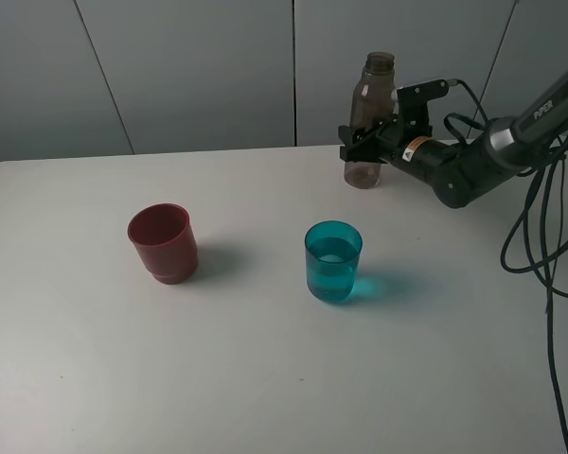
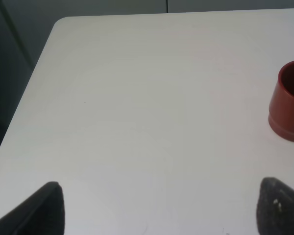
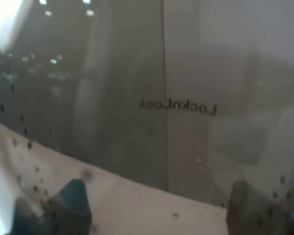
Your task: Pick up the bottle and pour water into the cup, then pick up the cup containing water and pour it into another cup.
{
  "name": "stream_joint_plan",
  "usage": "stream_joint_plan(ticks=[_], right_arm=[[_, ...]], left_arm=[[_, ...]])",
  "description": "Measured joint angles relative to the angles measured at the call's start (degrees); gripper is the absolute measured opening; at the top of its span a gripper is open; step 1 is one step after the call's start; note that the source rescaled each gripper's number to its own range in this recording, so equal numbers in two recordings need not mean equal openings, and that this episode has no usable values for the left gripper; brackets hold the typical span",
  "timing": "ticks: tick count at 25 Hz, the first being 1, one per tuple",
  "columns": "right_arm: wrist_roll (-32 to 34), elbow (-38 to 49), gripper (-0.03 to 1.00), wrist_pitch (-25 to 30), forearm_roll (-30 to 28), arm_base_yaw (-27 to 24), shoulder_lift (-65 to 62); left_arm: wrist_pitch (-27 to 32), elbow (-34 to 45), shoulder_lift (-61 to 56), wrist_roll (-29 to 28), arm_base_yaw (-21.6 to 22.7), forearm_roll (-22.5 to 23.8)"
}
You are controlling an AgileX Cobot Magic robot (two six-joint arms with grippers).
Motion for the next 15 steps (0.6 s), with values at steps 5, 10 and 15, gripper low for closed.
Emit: stream_joint_plan(ticks=[5,10,15], right_arm=[[0.12,0.00,0.94,0.00,-0.65,0.00,0.03],[0.49,0.61,0.99,1.10,-1.49,0.00,-0.59],[0.14,5.75,0.99,2.33,-1.92,0.00,-5.53]], left_arm=[[0.00,0.00,0.00,0.00,0.00,0.00],[0.00,0.00,0.00,0.00,0.00,0.00],[0.00,0.00,0.00,0.00,0.00,0.00]])
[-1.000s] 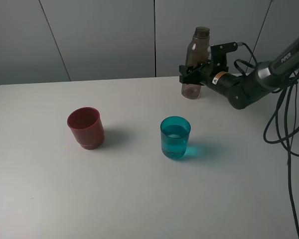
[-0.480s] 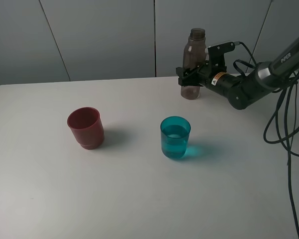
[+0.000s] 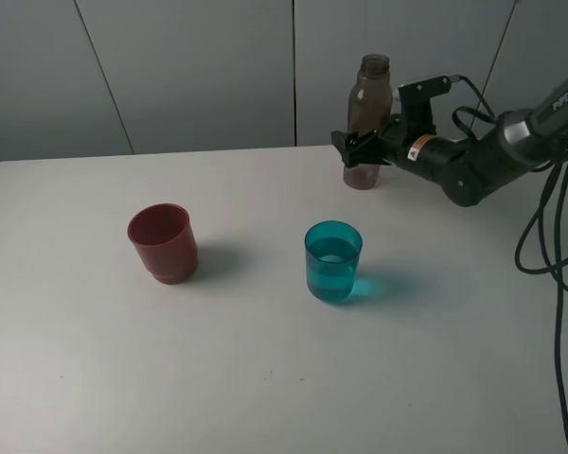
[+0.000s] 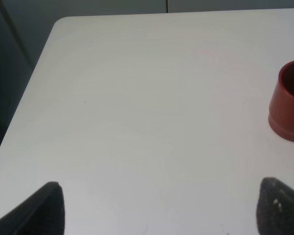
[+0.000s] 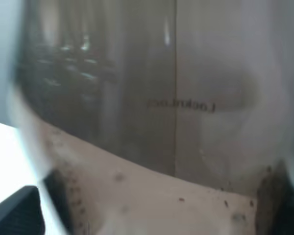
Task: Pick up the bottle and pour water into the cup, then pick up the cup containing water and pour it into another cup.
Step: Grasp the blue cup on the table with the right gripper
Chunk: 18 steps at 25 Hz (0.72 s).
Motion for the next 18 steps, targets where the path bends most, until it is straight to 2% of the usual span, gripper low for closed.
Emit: stream_joint_plan(ticks=[12,18], right_arm=[[-7.39,19.99,1.00,0.25,-1.54,0.00,-19.83],[-7.99,28.39,1.00,6.07,-3.71,0.00,-34.87]], left_arm=[[0.00,0.00,0.00,0.00,0.00,0.00],[0.00,0.00,0.00,0.00,0.00,0.00]])
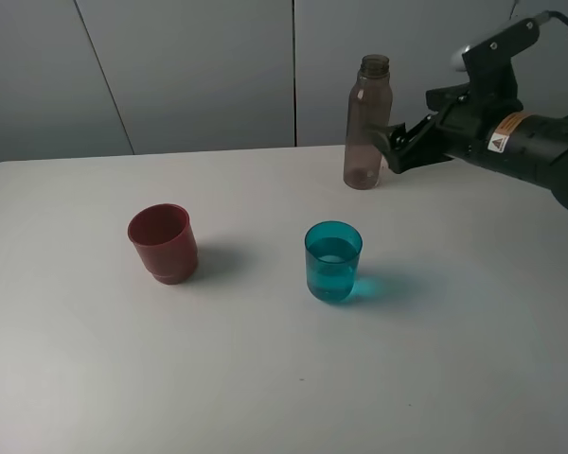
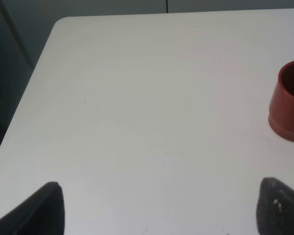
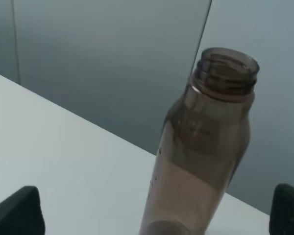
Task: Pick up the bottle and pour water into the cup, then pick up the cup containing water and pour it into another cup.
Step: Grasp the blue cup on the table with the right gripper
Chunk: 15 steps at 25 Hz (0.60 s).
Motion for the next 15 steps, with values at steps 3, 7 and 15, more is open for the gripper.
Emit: stream_joint_plan(ticks=[3,7,15], right_arm=[[1.58,5.29,1.00,0.94,-2.69,0.00,-6.90],[6.18,11.48,1.00,1.22,-12.38,0.00,-11.11],[17.20,16.32,1.00,1.65,-25.12,0.00,-11.34]], left_arm=[[0.00,0.00,0.00,0.00,0.00,0.00],[0.00,0.00,0.00,0.00,0.00,0.00],[0.00,0.00,0.00,0.00,0.00,0.00]])
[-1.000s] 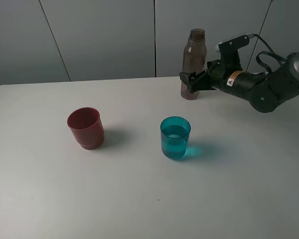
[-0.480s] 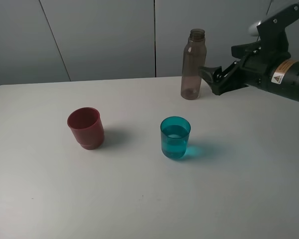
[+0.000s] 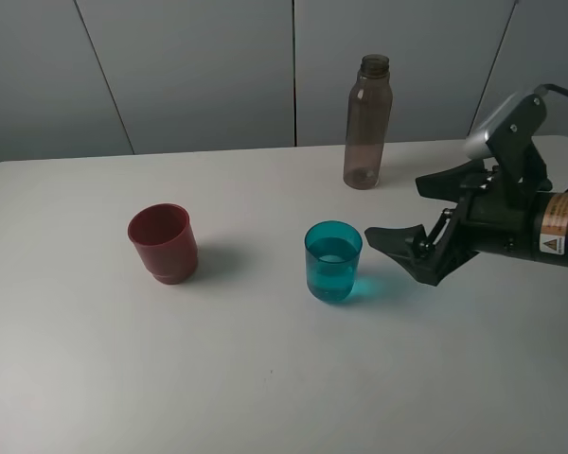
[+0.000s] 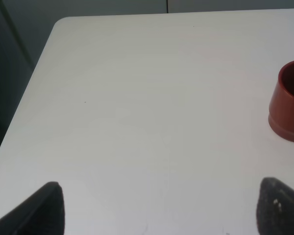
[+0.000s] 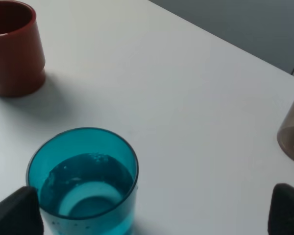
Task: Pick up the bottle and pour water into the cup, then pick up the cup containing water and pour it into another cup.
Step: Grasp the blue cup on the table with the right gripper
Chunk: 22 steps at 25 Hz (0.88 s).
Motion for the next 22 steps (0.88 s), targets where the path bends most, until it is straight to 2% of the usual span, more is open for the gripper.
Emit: stream_joint_plan(ticks=[8,14,22], right_arm=[[0.33,0.67,1.00,-0.10,-7.77,0.00,4.52],[-0.17,0.57,1.00,-0.10,-8.65,0.00,12.95],[-5.47,-0.12,1.00,-1.25,-8.89,0.00,19.57]], left_arm=[[0.00,0.00,0.00,0.00,0.00,0.00],[0.00,0.00,0.00,0.00,0.00,0.00],[0.00,0.00,0.00,0.00,0.00,0.00]])
